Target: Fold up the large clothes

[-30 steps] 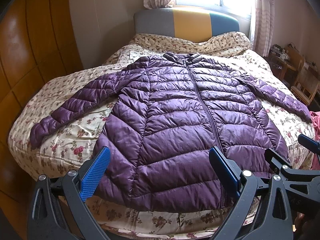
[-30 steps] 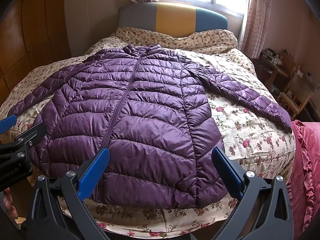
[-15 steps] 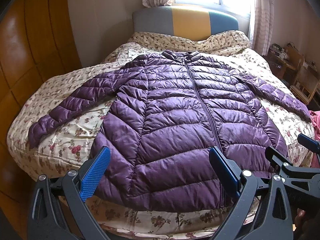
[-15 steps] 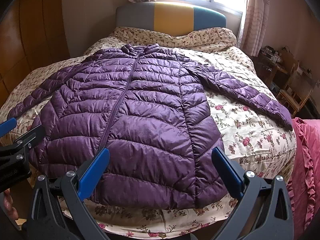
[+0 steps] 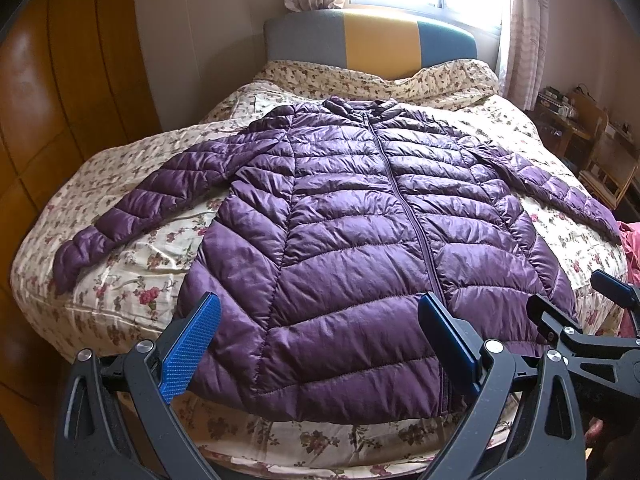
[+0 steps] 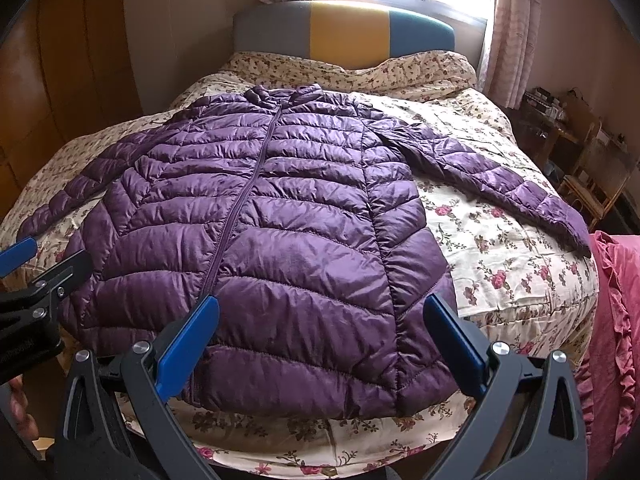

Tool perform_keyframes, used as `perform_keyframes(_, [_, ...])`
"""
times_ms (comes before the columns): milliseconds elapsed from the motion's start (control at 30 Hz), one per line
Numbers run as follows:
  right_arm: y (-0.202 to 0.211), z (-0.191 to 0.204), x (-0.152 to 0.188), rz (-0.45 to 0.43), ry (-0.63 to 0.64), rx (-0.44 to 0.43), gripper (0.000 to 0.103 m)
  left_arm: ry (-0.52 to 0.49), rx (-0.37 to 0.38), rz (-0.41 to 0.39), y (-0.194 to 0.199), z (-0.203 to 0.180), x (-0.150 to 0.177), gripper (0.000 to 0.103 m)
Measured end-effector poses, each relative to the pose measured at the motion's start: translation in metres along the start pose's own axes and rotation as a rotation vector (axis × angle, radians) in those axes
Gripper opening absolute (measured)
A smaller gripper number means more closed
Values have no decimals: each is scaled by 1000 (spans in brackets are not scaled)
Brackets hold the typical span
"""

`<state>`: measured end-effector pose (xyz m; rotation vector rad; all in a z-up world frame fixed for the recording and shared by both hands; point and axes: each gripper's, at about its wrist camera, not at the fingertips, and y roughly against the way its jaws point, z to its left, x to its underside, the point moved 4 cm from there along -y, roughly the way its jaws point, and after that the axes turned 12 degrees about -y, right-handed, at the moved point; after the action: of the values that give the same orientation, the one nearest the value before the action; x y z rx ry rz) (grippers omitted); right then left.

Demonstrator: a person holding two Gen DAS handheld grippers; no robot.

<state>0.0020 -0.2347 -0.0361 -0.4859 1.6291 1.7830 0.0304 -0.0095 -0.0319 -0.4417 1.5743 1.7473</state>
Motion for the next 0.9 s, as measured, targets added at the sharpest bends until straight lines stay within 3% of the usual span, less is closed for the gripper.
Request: perform_keyframes(900, [-12,-5,1,19,15,48,101,-10,26,29,-12,-2,-2,98])
